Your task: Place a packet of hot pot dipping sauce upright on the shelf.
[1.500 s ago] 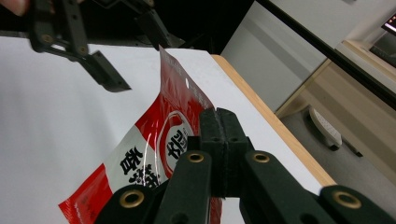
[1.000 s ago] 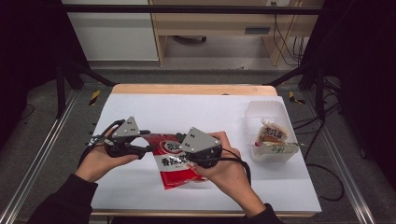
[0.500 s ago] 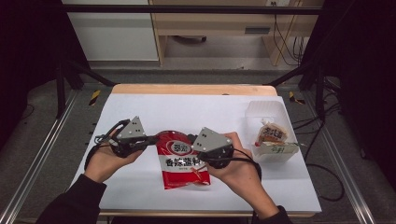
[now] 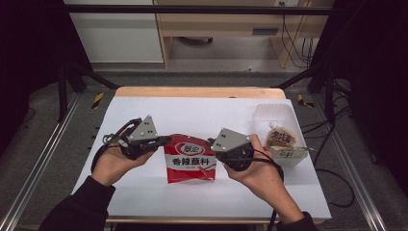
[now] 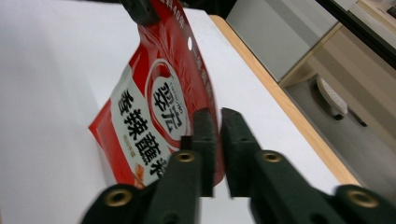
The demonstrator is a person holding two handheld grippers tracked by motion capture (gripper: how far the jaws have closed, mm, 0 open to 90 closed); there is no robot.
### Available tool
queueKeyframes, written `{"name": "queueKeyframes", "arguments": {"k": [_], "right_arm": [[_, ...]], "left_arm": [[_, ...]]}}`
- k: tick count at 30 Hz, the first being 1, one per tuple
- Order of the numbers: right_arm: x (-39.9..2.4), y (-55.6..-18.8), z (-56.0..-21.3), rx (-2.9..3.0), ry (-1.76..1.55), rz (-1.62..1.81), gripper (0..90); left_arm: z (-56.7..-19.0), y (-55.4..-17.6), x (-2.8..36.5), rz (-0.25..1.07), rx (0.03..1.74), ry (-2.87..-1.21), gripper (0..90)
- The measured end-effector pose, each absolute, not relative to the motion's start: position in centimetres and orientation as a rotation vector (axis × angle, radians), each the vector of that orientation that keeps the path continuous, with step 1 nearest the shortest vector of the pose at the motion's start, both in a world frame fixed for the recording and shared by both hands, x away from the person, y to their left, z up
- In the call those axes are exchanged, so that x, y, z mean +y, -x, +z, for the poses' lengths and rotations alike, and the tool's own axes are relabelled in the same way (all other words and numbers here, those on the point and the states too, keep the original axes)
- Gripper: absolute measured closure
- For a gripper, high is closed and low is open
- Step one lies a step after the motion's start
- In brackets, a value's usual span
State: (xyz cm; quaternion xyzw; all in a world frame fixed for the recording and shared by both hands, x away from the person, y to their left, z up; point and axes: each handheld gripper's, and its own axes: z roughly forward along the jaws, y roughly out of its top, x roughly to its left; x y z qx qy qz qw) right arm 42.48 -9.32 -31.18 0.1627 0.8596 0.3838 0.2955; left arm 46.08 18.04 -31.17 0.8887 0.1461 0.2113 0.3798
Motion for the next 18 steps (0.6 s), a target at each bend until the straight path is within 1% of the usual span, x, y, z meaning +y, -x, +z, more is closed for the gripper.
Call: {"name": "queueKeyframes", "arguments": {"k": [2, 3, 5, 10, 13, 18], "right_arm": [[-9.2, -42.5, -31.1, 2.318, -0.413, 0.99, 65.9], [-9.0, -42.5, -31.0, 2.325, -0.396, 0.969, 62.7], [-8.8, -42.6, -30.9, 2.33, -0.38, 0.936, 53.2], [-8.2, -43.0, -30.6, 2.387, -0.367, 0.905, 37.7], [-7.6, -43.4, -30.5, 2.408, -0.351, 0.859, 33.2], [-6.8, -44.2, -30.2, 2.446, -0.339, 0.822, 30.3]], "left_arm": [[-31.1, -46.0, 17.9, 0.544, 0.361, -2.273, 90.0], [-31.0, -45.9, 17.9, 0.549, 0.359, -2.273, 90.0], [-31.0, -45.9, 17.9, 0.551, 0.356, -2.275, 90.0], [-30.9, -45.6, 17.9, 0.552, 0.344, -2.274, 90.0], [-30.9, -45.5, 17.9, 0.55, 0.336, -2.274, 90.0], [-30.8, -45.2, 17.7, 0.554, 0.322, -2.275, 90.0]]}}
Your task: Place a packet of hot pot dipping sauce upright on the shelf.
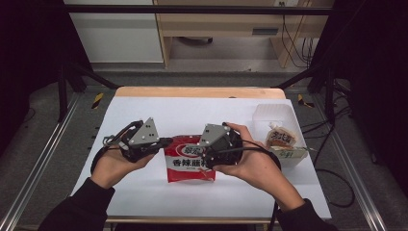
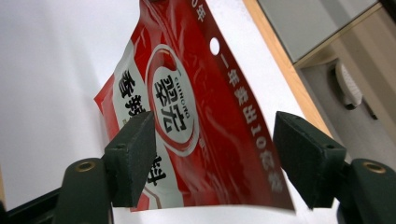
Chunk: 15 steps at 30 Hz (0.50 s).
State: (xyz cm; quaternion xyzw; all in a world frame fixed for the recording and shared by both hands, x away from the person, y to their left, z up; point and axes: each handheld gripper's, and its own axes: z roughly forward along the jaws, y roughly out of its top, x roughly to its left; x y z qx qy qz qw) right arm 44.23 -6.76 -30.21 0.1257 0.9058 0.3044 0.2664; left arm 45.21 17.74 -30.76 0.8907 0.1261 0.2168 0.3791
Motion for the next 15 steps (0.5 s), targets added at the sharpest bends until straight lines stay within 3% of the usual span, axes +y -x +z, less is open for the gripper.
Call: {"name": "queueKeyframes", "arguments": {"k": [9, 15], "right_arm": [[-5.8, -45.6, -30.6, 2.561, -0.331, 0.74, 32.9], [-5.7, -45.7, -30.9, 2.612, -0.318, 0.686, 49.7]], "left_arm": [[-30.7, -44.8, 17.7, 0.547, 0.309, -2.267, 90.0], [-30.6, -44.6, 17.6, 0.539, 0.301, -2.262, 90.0]]}}
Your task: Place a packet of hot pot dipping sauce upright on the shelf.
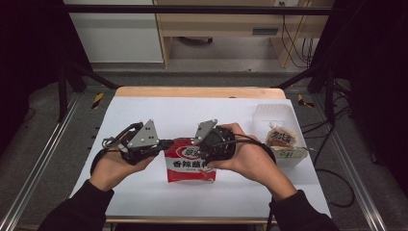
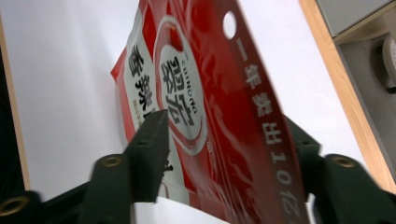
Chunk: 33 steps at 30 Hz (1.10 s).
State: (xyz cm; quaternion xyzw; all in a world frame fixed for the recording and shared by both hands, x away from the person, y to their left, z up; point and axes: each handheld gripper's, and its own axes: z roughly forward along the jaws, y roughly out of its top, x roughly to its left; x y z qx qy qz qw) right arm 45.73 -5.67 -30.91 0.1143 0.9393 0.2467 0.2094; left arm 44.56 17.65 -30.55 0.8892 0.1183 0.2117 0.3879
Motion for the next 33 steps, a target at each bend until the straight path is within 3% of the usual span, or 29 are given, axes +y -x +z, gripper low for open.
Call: {"name": "queueKeyframes", "arguments": {"k": [10, 13, 15, 20, 23, 27, 33], "right_arm": [[-5.7, -45.4, -31.2, 2.661, -0.295, 0.599, 88.6], [-5.6, -45.3, -31.2, 2.667, -0.295, 0.604, 89.3], [-5.6, -45.3, -31.2, 2.667, -0.284, 0.6, 89.4], [-5.3, -45.2, -31.1, 2.659, -0.273, 0.606, 89.5], [-5.2, -45.2, -31.0, 2.656, -0.271, 0.61, 89.5], [-5.2, -45.2, -30.9, 2.653, -0.261, 0.615, 89.5], [-5.7, -45.0, -29.9, 2.636, -0.253, 0.64, 89.6]], "left_arm": [[-30.7, -44.4, 17.6, 0.527, 0.295, -2.253, 90.0], [-30.8, -44.3, 17.8, 0.512, 0.297, -2.239, 89.0], [-30.8, -44.2, 18.1, 0.514, 0.295, -2.235, 82.5], [-31.4, -43.7, 18.7, 0.516, 0.32, -2.184, 48.4], [-32.1, -43.3, 19.1, 0.52, 0.34, -2.178, 34.9], [-33.3, -43.1, 20.1, 0.504, 0.41, -2.152, 26.0], [-35.5, -43.0, 22.4, 0.48, 0.526, -2.089, 20.6]]}}
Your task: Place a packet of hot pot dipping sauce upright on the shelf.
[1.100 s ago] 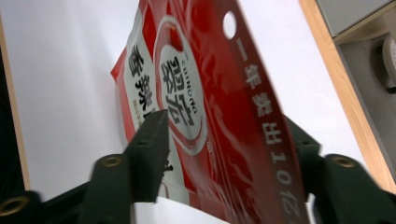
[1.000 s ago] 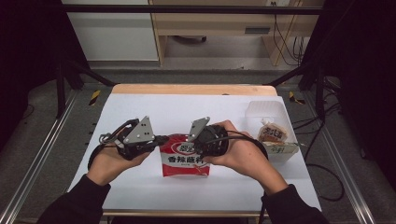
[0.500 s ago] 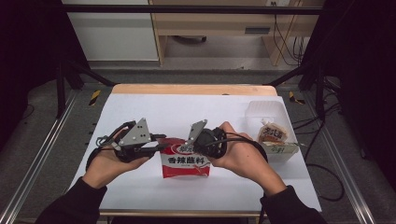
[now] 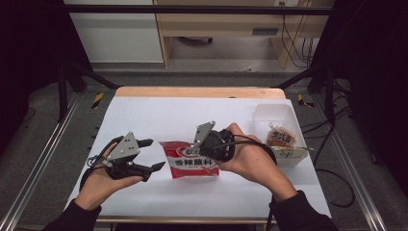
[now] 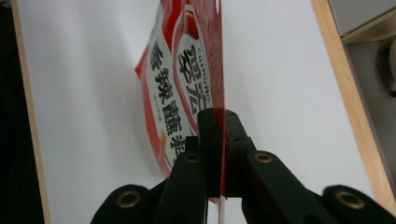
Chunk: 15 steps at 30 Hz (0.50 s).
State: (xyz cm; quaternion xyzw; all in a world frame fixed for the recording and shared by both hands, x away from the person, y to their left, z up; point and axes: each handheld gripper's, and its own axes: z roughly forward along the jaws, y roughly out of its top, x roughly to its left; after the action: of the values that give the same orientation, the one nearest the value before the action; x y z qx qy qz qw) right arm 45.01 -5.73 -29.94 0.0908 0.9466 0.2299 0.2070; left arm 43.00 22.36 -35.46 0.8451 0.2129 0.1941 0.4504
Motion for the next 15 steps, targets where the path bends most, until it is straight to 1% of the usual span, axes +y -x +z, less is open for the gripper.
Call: {"name": "queueKeyframes", "arguments": {"k": [4, 9, 12, 15], "right_arm": [[-6.5, -44.9, -28.8, 2.6, -0.257, 0.658, 89.6], [-8.6, -45.6, -27.2, 2.521, -0.284, 0.683, 89.6], [-10.1, -46.3, -26.8, 2.467, -0.324, 0.703, 89.5], [-11.2, -47.4, -27.1, 2.416, -0.376, 0.711, 89.6]], "left_arm": [[-38.0, -42.8, 23.8, 0.484, 0.589, -2.106, 19.8], [-41.2, -42.8, 25.6, 0.464, 0.674, -2.107, 19.6], [-42.1, -43.1, 26.2, 0.451, 0.709, -2.11, 19.6], [-42.4, -43.2, 26.6, 0.451, 0.729, -2.107, 19.6]]}}
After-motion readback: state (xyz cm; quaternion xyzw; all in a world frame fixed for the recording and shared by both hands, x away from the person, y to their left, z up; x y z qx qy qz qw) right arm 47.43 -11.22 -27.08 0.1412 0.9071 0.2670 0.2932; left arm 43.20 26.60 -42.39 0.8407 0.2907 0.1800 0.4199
